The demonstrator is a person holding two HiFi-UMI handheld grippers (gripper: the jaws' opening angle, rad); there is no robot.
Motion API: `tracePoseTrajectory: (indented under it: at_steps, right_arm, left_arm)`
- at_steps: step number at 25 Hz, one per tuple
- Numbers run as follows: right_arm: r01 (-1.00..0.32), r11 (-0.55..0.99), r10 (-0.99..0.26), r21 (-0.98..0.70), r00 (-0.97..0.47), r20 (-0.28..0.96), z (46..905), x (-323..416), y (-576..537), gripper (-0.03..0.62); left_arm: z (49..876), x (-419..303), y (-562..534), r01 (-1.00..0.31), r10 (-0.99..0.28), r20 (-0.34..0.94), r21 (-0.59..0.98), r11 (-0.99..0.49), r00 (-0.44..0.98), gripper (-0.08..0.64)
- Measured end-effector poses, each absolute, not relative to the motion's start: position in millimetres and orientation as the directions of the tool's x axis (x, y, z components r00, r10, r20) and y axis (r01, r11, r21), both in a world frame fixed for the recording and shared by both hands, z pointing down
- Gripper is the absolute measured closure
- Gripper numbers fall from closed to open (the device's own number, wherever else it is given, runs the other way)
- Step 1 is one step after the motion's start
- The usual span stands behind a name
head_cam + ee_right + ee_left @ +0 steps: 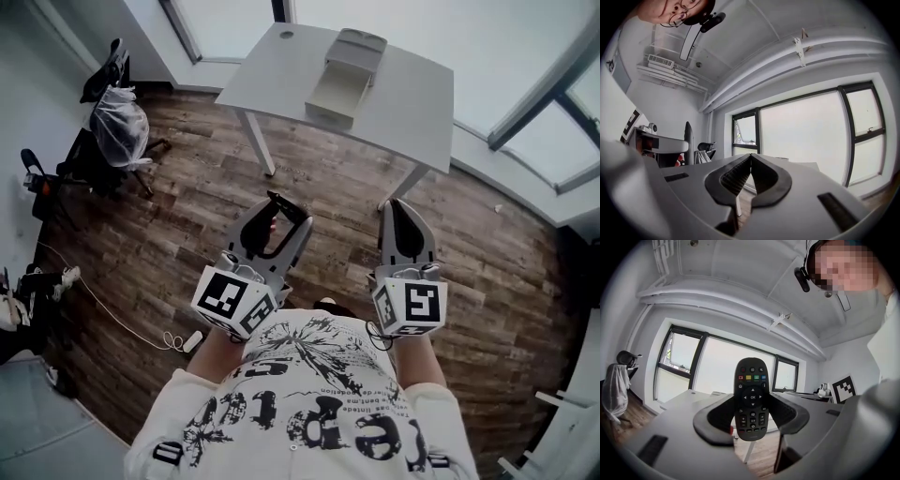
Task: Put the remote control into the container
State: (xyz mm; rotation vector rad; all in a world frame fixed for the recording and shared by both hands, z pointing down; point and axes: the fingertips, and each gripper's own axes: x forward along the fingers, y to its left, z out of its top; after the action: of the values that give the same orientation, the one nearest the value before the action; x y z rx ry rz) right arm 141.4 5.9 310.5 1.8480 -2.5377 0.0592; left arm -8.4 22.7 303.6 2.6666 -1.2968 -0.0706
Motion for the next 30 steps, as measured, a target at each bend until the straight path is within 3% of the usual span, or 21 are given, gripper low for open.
tracePoseTrajectory:
  at_steps: [7,16,24,30]
  right_arm:
    - [-0.958,0.282,-0.959,-0.049,-0.284,0.025,317,186,-14,0.589]
    - [-0.995,0.094,-0.993,-0.032,-0.096,0.065,331,223,-60,0.589]
    - [-0.999,-0.029,-0.997,-0.021,0.027,0.079,323,190,-136,0.589]
    - [-0.999,-0.051,-0.995,-0.019,0.049,0.083,325,137,-209,0.589]
  left_arm:
    - [304,35,-12,-0.737,-0.740,0.057,0.179,-0.652,0.670,0.325]
    - [314,67,-89,-0.608,-0.612,0.048,0.190,-0.770,0.790,0.325]
    - [308,49,-182,-0.473,-0.474,0.047,0.201,-0.858,0.879,0.325]
    - [313,0,-262,-0.460,-0.459,0.058,0.225,-0.859,0.886,0.325]
